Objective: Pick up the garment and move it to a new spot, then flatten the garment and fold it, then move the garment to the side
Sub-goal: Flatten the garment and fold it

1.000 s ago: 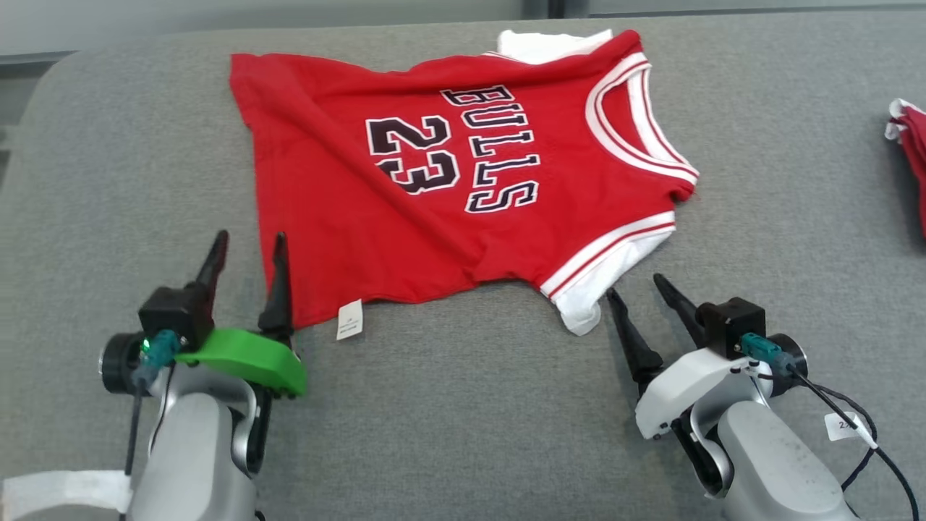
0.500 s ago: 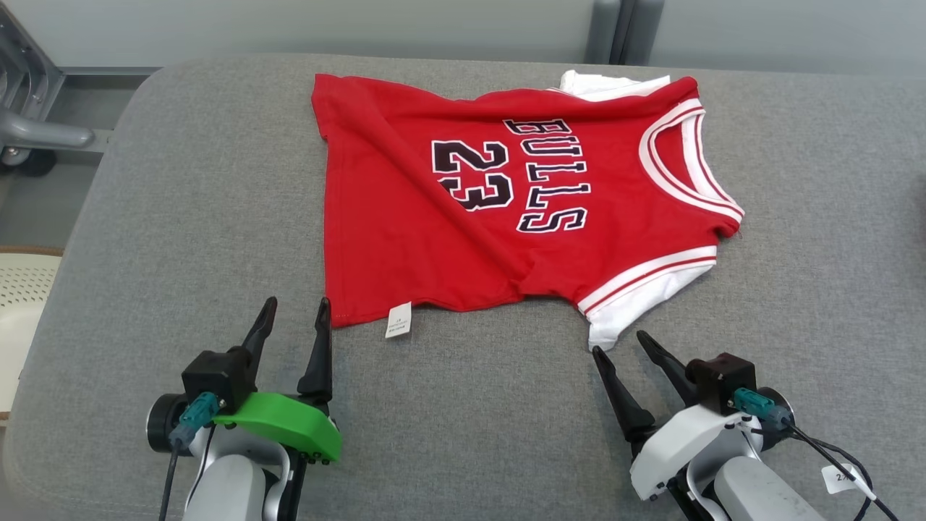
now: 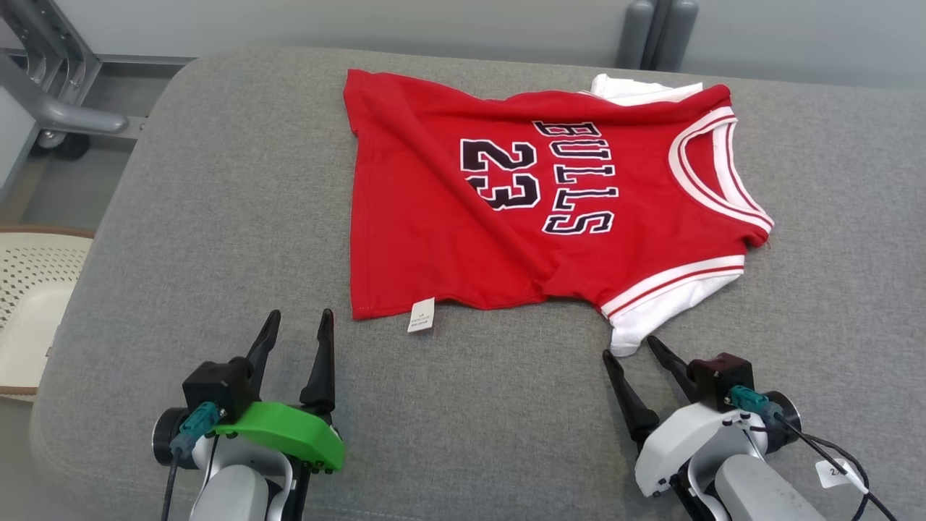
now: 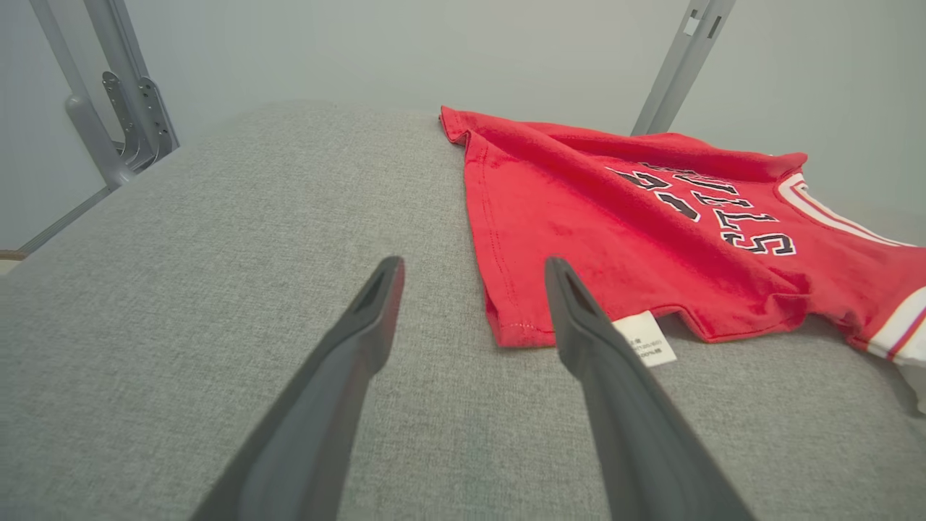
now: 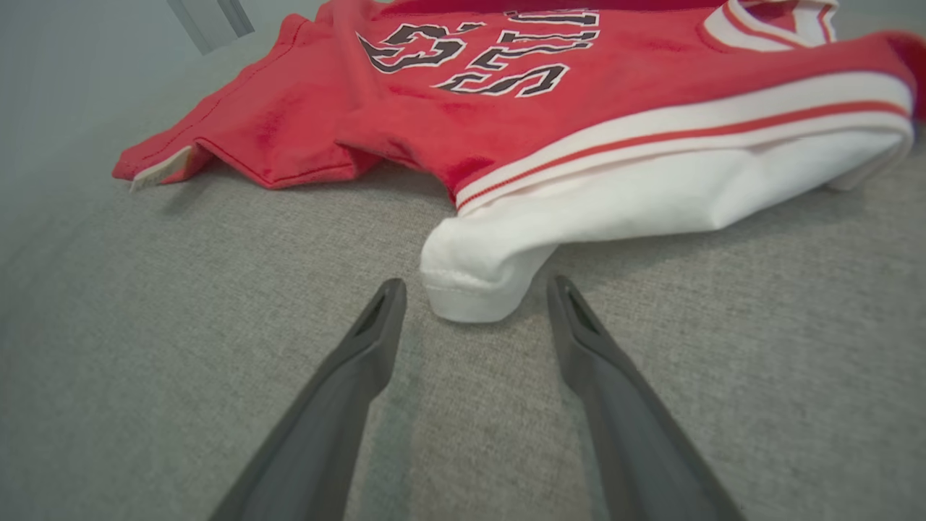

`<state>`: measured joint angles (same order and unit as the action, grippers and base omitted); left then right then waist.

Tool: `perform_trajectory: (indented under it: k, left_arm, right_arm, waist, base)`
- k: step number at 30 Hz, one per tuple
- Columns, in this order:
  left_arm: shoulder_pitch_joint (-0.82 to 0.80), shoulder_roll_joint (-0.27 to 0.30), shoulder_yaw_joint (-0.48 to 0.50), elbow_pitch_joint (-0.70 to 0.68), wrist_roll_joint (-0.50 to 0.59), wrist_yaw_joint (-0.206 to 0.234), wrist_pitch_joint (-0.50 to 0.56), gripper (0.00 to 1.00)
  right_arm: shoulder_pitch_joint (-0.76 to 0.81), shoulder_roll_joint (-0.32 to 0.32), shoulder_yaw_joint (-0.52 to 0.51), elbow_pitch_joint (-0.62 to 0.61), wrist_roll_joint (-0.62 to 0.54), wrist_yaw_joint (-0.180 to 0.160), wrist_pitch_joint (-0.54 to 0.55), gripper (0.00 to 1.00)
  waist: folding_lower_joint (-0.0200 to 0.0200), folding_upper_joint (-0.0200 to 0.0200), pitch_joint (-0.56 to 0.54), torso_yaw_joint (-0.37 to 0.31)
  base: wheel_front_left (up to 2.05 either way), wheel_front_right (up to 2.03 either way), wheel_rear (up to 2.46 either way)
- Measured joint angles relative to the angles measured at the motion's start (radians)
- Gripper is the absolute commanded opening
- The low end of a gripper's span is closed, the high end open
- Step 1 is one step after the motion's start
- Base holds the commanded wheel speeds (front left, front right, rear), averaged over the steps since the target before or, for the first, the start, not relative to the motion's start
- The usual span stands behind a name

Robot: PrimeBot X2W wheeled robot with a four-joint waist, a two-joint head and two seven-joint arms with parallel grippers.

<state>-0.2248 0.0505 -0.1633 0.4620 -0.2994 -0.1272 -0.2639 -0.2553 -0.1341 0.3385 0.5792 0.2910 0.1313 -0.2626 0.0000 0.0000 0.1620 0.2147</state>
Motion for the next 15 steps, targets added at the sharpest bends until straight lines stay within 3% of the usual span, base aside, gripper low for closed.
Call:
perform_trajectory:
  k: [2,3,4,5,7,8,9,15]
  left_arm:
    - [0.005,0.0,0.0,0.001,-0.006,0.0,0.0,1.0]
    - [0.006,0.0,-0.001,0.002,-0.009,0.0,0.0,1.0]
    - [0.008,0.0,-0.001,0.001,-0.01,0.001,0.0,1.0]
    - [0.009,0.0,-0.003,0.001,-0.01,0.001,0.0,1.0]
    - [0.009,0.0,-0.003,0.0,-0.017,0.004,0.0,1.0]
    - [0.01,0.0,-0.002,-0.001,-0.017,0.004,0.0,1.0]
    - [0.01,0.0,-0.002,-0.001,-0.02,0.004,0.0,1.0]
    - [0.017,0.0,-0.002,-0.008,-0.024,0.004,0.0,1.0]
  right_arm:
    - [-0.008,0.009,-0.011,0.021,-0.006,0.0,0.0,1.0]
    - [-0.014,0.015,-0.015,0.032,-0.007,0.0,0.0,0.94]
    - [-0.019,0.017,-0.018,0.039,-0.012,0.0,0.0,0.82]
    - [-0.024,0.02,-0.026,0.043,-0.015,0.0,0.0,0.54]
    - [-0.028,0.023,-0.036,0.049,-0.017,0.0,0.0,0.34]
    - [-0.03,0.025,-0.039,0.051,-0.022,0.0,0.0,0.04]
    - [-0.031,0.028,-0.04,0.053,-0.024,0.0,0.0,0.0]
    - [-0.029,0.017,-0.064,0.053,-0.039,0.0,0.0,0.0]
  waist:
    - [0.0,0.0,0.002,0.007]
    - [0.0,0.0,0.002,0.009]
    - [0.0,0.0,0.003,0.01]
    - [0.0,0.0,0.003,0.012]
    - [0.0,0.0,0.001,0.012]
    - [0.0,0.0,0.0,0.01]
    - [0.0,0.0,0.0,0.008]
    - [0.0,0.0,-0.011,-0.015]
  base:
    - [0.0,0.0,0.0]
    - [0.0,0.0,0.0]
    - [0.0,0.0,0.0]
    - [0.0,0.0,0.0]
    - [0.0,0.0,0.0]
    - [0.0,0.0,0.0]
    - [0.0,0.0,0.0]
    - [0.0,0.0,0.0]
